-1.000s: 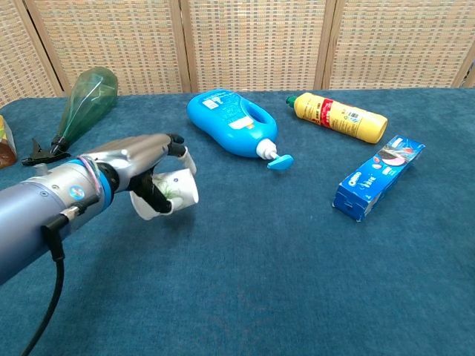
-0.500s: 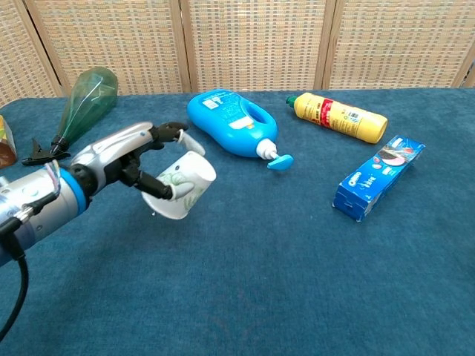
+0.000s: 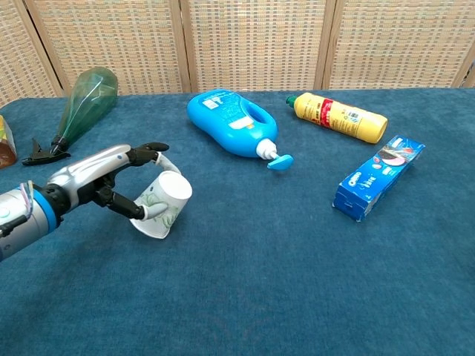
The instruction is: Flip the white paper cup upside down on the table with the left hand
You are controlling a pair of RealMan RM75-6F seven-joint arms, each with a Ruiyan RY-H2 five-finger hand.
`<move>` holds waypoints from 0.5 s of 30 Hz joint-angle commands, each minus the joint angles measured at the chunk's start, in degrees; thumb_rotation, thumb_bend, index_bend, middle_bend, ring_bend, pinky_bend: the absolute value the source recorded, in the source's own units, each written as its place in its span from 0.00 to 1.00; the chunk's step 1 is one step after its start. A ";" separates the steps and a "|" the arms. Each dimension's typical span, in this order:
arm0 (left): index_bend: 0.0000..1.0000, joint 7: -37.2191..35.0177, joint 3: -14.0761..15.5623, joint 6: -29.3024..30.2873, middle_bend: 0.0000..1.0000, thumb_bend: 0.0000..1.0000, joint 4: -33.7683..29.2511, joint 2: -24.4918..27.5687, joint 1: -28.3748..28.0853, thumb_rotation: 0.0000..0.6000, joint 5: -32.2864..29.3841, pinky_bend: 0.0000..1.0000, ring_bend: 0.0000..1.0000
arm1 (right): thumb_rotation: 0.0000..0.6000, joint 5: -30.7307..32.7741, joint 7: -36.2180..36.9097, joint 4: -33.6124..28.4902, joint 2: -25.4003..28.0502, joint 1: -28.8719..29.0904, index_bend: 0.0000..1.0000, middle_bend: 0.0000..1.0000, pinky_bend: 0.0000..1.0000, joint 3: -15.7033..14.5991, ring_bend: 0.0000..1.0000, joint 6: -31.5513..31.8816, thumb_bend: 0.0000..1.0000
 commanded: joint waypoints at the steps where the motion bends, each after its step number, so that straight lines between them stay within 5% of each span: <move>1: 0.41 -0.74 0.36 0.14 0.00 0.33 -0.39 1.31 0.68 1.00 0.82 0.00 0.00 | 1.00 -0.09 -0.23 0.03 -0.10 0.01 0.00 0.00 0.00 -0.11 0.00 -0.09 0.07; 8: 0.39 -0.79 1.64 0.40 0.00 0.33 -1.52 4.19 1.98 1.00 2.56 0.00 0.00 | 1.00 -0.34 -0.59 -0.05 -0.23 -0.07 0.00 0.00 0.00 -0.21 0.00 0.13 0.07; 15: 0.23 -2.54 2.57 1.31 0.00 0.32 -1.40 5.62 3.14 1.00 4.74 0.00 0.00 | 1.00 -0.45 -0.84 -0.03 -0.33 -0.08 0.00 0.00 0.00 -0.27 0.00 0.16 0.07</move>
